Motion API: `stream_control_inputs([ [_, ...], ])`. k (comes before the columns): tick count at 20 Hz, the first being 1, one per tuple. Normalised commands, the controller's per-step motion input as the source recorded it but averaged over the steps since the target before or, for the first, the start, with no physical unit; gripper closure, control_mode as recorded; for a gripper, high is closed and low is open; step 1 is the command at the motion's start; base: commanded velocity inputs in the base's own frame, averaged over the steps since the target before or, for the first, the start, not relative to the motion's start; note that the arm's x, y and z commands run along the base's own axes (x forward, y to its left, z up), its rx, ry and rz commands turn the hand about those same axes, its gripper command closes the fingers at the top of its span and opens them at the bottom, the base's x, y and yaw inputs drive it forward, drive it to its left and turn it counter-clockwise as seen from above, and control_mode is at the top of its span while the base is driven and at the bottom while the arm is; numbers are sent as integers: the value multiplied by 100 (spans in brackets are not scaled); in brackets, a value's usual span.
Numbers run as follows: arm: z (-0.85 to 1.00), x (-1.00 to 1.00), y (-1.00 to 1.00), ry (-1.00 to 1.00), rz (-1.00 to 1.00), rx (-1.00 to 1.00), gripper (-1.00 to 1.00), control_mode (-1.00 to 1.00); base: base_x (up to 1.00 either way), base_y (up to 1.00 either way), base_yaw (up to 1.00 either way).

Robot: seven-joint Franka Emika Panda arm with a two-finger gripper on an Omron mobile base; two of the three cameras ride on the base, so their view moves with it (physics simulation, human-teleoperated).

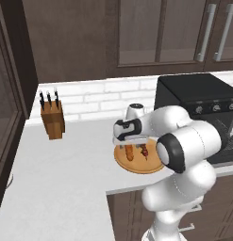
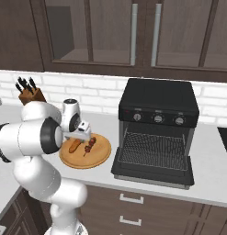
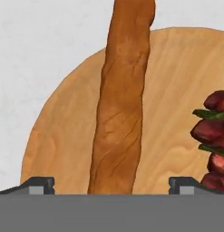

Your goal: Pick up the kebab skewer and baguette bread, and place them inside the toaster oven. Close the toaster oven door and start by setting the timer.

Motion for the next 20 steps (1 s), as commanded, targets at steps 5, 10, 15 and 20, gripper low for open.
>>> stream_control_inputs([
  [5,-46,26,0,8,0,0,-100,-100,0,0,0],
  [10,-41,24,0,7,0,0,-100,-100,0,0,0],
  [15,-34,2,0,3,0,0,100,-100,0,0,0],
  [20,-28,-1,0,1,-1,0,100,-100,0,0,0],
])
